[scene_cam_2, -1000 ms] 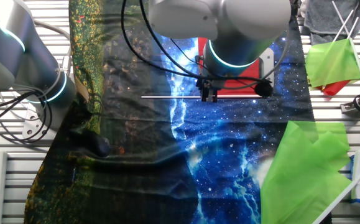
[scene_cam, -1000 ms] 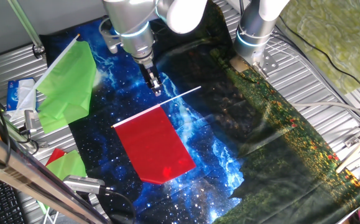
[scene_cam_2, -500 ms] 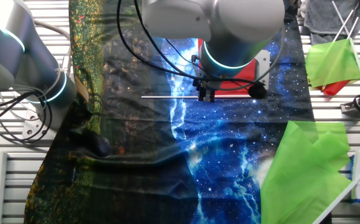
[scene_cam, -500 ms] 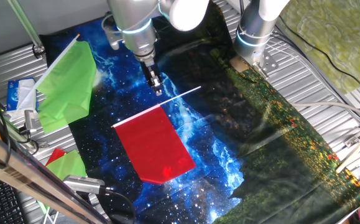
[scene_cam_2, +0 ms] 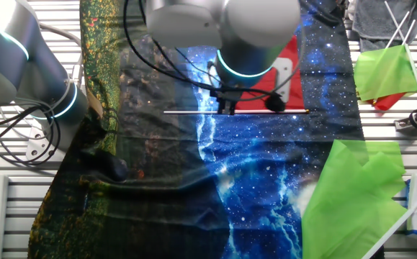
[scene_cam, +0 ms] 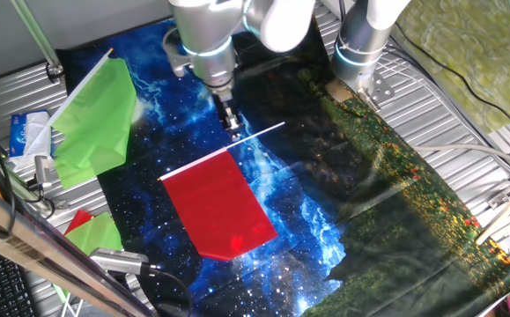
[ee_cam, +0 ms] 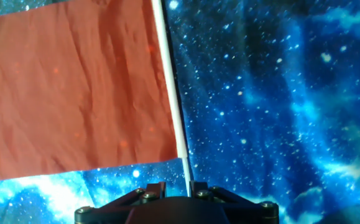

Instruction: Wave the flag

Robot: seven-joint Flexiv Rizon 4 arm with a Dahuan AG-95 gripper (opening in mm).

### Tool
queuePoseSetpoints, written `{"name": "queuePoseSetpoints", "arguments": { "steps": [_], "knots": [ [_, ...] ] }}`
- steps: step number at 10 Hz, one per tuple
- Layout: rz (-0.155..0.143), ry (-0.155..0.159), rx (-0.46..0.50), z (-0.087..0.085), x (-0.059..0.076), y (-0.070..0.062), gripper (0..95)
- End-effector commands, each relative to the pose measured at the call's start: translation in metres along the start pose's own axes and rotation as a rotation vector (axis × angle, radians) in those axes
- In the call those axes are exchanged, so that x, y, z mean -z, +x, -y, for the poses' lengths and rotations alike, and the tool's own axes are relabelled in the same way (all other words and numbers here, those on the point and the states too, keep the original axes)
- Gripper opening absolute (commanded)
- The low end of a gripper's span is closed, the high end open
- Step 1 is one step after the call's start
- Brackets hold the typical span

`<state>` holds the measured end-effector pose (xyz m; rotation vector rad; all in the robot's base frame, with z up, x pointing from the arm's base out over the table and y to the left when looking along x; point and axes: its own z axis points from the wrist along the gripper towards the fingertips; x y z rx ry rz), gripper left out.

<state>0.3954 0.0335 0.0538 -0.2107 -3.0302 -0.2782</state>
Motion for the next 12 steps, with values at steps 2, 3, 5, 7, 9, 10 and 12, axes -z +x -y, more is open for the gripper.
{"name": "queuePoseSetpoints", "arguments": {
  "steps": [2,3,5,7,9,10,12],
  "knots": [
    [0.034,-0.005,0.017,0.007,-0.018,0.012,19.0],
    [0.038,-0.004,0.023,0.009,-0.021,0.014,19.0],
    [0.045,-0.005,0.031,0.014,-0.025,0.017,19.0],
    [0.050,-0.011,0.023,0.016,-0.027,0.018,19.0],
    [0.049,-0.027,0.005,0.018,-0.032,0.020,19.0],
    [0.050,-0.032,0.004,0.020,-0.034,0.021,19.0],
    [0.050,-0.056,-0.017,0.020,-0.035,0.021,19.0]
  ]
}}
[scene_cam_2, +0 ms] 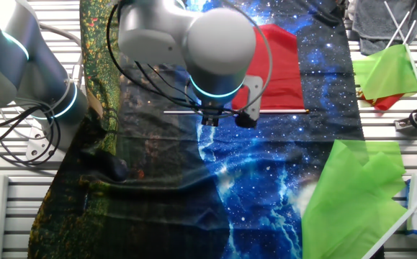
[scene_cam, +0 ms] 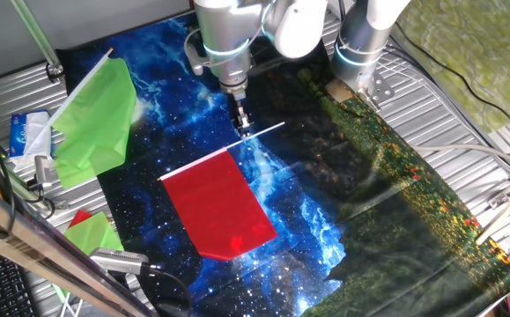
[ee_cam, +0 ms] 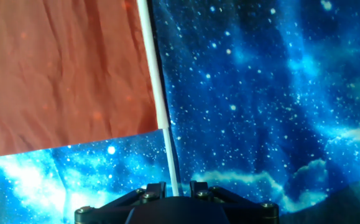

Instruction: Wave the flag

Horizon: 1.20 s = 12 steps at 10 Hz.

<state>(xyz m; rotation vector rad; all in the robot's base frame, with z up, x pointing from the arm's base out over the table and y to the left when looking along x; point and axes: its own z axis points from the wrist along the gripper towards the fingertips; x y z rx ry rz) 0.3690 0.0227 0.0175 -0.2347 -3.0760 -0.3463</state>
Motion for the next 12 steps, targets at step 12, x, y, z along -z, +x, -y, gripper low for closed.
{"name": "queuePoseSetpoints", "arguments": {
  "steps": [12],
  "knots": [
    [-0.024,0.044,0.046,-0.0007,0.0005,0.0000,19.0]
  ]
}}
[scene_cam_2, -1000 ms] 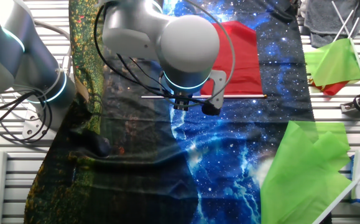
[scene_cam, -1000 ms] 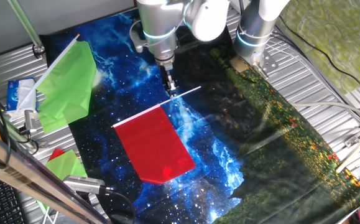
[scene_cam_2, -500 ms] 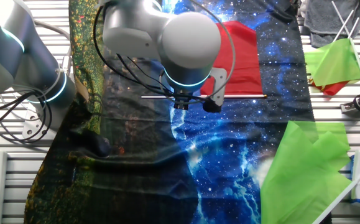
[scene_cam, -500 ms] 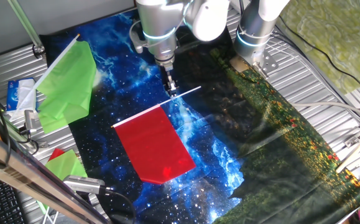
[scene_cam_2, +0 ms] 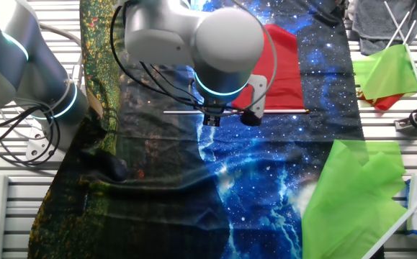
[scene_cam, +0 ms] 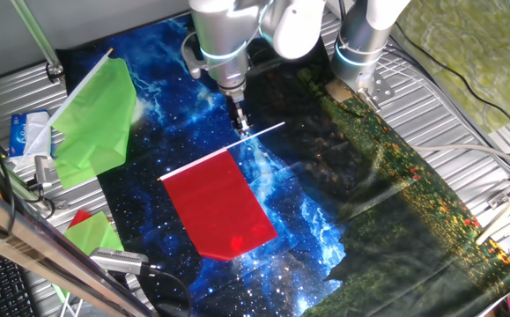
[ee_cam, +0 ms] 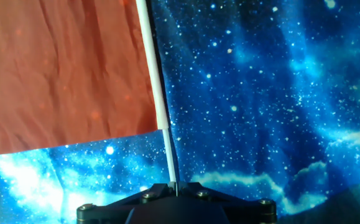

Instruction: Wave the flag

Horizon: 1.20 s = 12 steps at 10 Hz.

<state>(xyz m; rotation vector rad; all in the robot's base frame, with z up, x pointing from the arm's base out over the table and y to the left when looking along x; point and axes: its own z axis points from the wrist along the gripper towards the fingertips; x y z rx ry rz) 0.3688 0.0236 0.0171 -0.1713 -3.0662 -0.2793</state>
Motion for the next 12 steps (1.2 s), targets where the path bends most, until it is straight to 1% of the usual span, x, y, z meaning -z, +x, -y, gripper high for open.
{"name": "queuePoseSetpoints", "arguments": {
  "steps": [1,2,3,6,9,10,11,12],
  "knots": [
    [-0.001,0.005,0.021,0.000,0.001,0.000,19.0],
    [-0.009,0.005,0.024,0.000,0.001,0.000,19.0],
    [-0.025,0.008,0.024,0.000,0.001,0.000,19.0],
    [-0.037,0.004,0.012,0.000,0.001,0.000,19.0],
    [-0.036,0.005,-0.010,0.000,0.001,0.000,19.0],
    [-0.029,0.004,-0.011,-0.001,0.002,0.003,19.0],
    [-0.029,0.008,-0.021,-0.005,0.004,0.010,19.0],
    [-0.027,0.010,-0.023,-0.006,0.003,0.014,19.0]
  ]
}}
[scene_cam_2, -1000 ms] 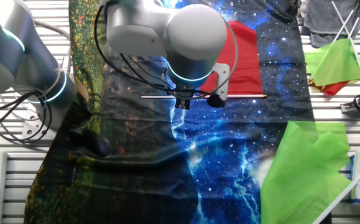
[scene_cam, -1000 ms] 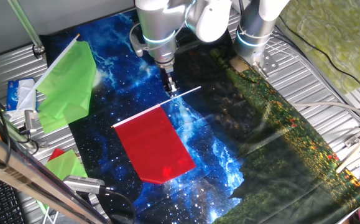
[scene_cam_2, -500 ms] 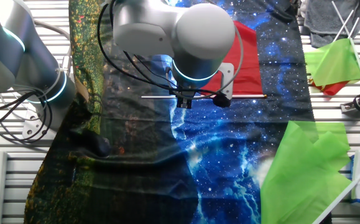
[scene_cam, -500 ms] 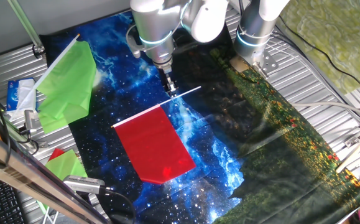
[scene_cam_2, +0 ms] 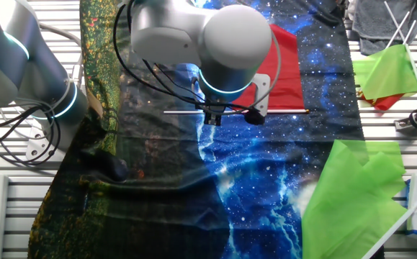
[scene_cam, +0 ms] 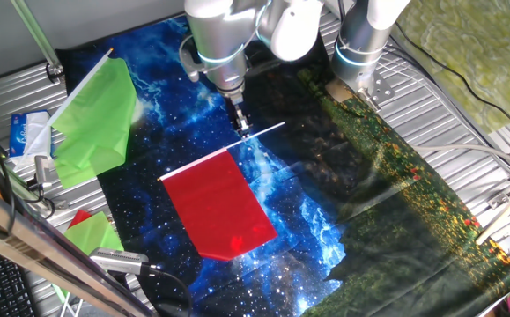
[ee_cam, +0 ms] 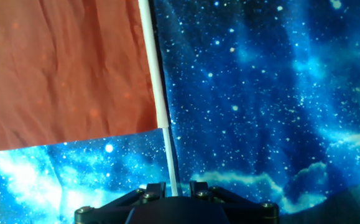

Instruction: Wave the flag

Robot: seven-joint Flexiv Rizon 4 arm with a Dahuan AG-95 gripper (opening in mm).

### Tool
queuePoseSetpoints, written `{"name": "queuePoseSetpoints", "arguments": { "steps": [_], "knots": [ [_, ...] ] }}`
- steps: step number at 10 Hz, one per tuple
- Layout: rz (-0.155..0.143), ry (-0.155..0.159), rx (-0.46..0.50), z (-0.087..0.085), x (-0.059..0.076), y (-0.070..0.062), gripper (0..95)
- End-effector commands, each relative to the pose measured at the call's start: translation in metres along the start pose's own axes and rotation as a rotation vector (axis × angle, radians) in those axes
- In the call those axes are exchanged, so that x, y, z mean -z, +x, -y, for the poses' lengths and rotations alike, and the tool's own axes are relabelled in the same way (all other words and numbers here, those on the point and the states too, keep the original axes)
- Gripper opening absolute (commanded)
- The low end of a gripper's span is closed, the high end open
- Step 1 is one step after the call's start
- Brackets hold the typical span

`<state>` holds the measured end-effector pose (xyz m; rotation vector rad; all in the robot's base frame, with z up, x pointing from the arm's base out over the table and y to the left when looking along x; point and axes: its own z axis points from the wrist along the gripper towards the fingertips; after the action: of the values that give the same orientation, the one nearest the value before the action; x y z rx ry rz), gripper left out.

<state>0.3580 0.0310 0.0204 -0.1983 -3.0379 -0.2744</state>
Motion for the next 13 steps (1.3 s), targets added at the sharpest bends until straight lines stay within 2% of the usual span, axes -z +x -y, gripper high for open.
{"name": "queuePoseSetpoints", "arguments": {
  "steps": [1,3,4,7,8,11,13],
  "knots": [
    [0.004,0.007,-0.008,0.000,-0.002,0.007,19.0],
    [0.011,0.011,-0.002,0.000,-0.010,0.009,19.0],
    [0.010,0.004,-0.011,0.001,-0.010,0.009,19.0],
    [0.007,0.015,-0.010,0.003,-0.011,0.008,19.0],
    [0.011,0.013,-0.014,0.003,-0.012,0.008,0.0],
    [0.022,0.010,-0.010,0.006,-0.014,0.007,0.0],
    [0.018,0.005,-0.012,0.006,-0.014,0.007,0.0]
  ]
}}
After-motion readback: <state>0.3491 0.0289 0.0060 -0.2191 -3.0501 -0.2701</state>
